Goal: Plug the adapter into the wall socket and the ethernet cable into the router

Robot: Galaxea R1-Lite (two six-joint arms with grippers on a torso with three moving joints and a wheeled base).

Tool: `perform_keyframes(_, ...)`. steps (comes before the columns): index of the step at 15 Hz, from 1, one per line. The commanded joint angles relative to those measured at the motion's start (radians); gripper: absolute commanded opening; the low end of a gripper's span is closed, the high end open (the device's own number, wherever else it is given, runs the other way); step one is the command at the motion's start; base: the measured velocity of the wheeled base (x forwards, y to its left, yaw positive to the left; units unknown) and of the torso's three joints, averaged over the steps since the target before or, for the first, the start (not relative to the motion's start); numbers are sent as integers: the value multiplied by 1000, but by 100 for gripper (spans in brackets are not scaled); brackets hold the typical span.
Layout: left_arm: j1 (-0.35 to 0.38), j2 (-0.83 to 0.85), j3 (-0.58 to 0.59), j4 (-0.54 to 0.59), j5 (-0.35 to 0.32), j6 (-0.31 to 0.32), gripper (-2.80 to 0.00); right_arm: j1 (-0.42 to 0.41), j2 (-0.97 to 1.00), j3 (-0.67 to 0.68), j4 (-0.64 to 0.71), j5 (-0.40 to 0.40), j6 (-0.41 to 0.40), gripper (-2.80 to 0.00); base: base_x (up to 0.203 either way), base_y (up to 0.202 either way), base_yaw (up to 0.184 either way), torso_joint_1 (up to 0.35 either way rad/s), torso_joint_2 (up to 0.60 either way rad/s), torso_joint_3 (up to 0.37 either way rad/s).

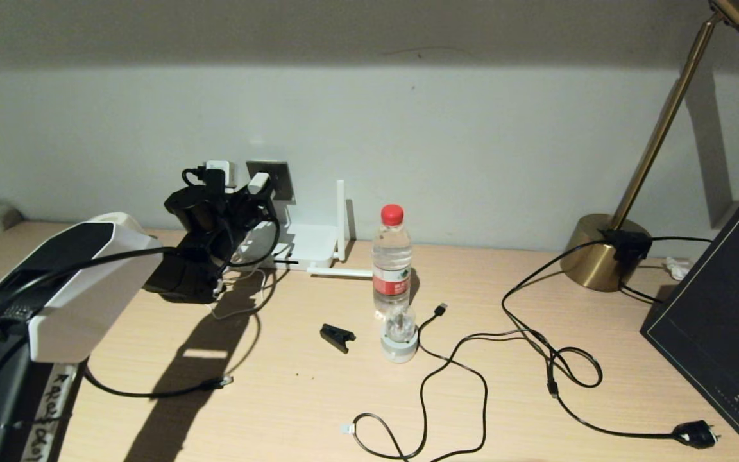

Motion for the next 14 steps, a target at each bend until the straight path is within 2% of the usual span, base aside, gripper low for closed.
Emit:
perform_keyframes(1, 1, -6, 1, -10, -1, 0, -280, 0, 2, 0, 0, 1, 0, -280, 0, 0, 0, 0, 0, 0)
perform_keyframes(14, 6, -9, 6, -12, -1, 0, -280, 0, 0, 0, 0, 1, 0, -280, 0, 0, 0, 0, 0, 0)
